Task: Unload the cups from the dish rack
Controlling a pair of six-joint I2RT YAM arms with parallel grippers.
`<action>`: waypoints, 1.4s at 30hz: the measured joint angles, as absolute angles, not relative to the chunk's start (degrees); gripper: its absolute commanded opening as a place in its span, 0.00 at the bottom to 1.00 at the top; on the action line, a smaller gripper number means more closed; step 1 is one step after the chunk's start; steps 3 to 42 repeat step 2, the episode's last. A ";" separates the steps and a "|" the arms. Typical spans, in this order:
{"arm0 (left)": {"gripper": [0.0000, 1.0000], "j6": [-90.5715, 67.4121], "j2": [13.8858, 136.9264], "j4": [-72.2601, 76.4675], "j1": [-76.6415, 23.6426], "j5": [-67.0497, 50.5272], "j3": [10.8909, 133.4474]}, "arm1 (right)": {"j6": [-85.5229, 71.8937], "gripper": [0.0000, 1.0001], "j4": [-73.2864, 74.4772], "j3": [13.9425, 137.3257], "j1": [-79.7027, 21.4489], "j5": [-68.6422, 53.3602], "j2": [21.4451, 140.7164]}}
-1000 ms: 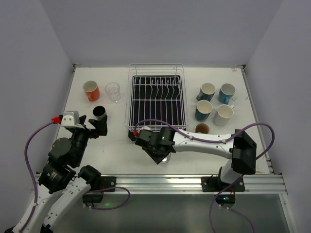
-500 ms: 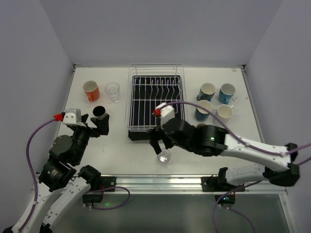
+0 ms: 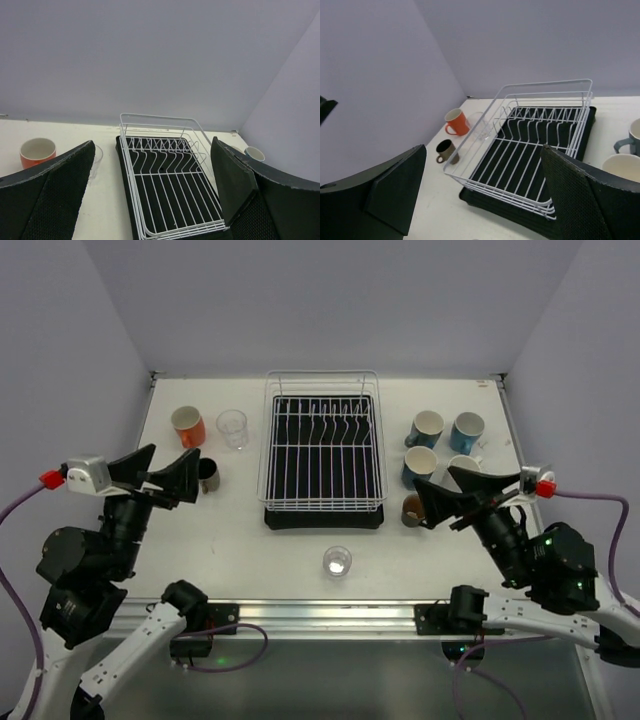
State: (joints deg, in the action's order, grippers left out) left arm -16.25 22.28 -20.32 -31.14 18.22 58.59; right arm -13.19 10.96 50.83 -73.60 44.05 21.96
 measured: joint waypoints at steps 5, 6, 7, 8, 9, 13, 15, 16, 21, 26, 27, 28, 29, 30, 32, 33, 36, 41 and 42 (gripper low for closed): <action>1.00 -16.29 22.57 -20.16 -31.14 18.24 58.33 | -12.69 0.99 10.79 48.93 -73.63 45.41 21.04; 1.00 -16.29 22.57 -20.16 -31.14 18.24 58.33 | -12.69 0.99 10.79 48.93 -73.63 45.41 21.04; 1.00 -16.29 22.57 -20.16 -31.14 18.24 58.33 | -12.69 0.99 10.79 48.93 -73.63 45.41 21.04; 1.00 -16.29 22.57 -20.16 -31.14 18.24 58.33 | -12.69 0.99 10.79 48.93 -73.63 45.41 21.04; 1.00 -16.29 22.57 -20.16 -31.14 18.24 58.33 | -12.69 0.99 10.79 48.93 -73.63 45.41 21.04; 1.00 -16.29 22.57 -20.16 -31.14 18.24 58.33 | -12.69 0.99 10.79 48.93 -73.63 45.41 21.04; 1.00 -16.29 22.57 -20.16 -31.14 18.24 58.33 | -12.69 0.99 10.79 48.93 -73.63 45.41 21.04; 1.00 -16.29 22.57 -20.16 -31.14 18.24 58.33 | -12.69 0.99 10.79 48.93 -73.63 45.41 21.04; 1.00 -16.29 22.57 -20.16 -31.14 18.24 58.33 | -12.69 0.99 10.79 48.93 -73.63 45.41 21.04; 1.00 -16.29 22.57 -20.16 -31.14 18.24 58.33 | -12.69 0.99 10.79 48.93 -73.63 45.41 21.04; 1.00 -16.29 22.57 -20.16 -31.14 18.24 58.33 | -12.69 0.99 10.79 48.93 -73.63 45.41 21.04; 1.00 -16.29 22.57 -20.16 -31.14 18.24 58.33 | -12.69 0.99 10.79 48.93 -73.63 45.41 21.04; 1.00 -16.29 22.57 -20.16 -31.14 18.24 58.33 | -12.69 0.99 10.79 48.93 -73.63 45.41 21.04; 1.00 -16.29 22.57 -20.16 -31.14 18.24 58.33 | -12.69 0.99 10.79 48.93 -73.63 45.41 21.04; 1.00 -16.29 22.57 -20.16 -31.14 18.24 58.33 | -12.69 0.99 10.79 48.93 -73.63 45.41 21.04; 1.00 -16.29 22.57 -20.16 -31.14 18.24 58.33 | -12.69 0.99 10.79 48.93 -73.63 45.41 21.04; 1.00 -16.29 22.57 -20.16 -31.14 18.24 58.33 | -12.69 0.99 10.79 48.93 -73.63 45.41 21.04; 1.00 -16.29 22.57 -20.16 -31.14 18.24 58.33 | -12.69 0.99 10.79 48.93 -73.63 45.41 21.04; 1.00 -16.29 22.57 -20.16 -31.14 18.24 58.33 | -12.69 0.99 10.79 48.93 -73.63 45.41 21.04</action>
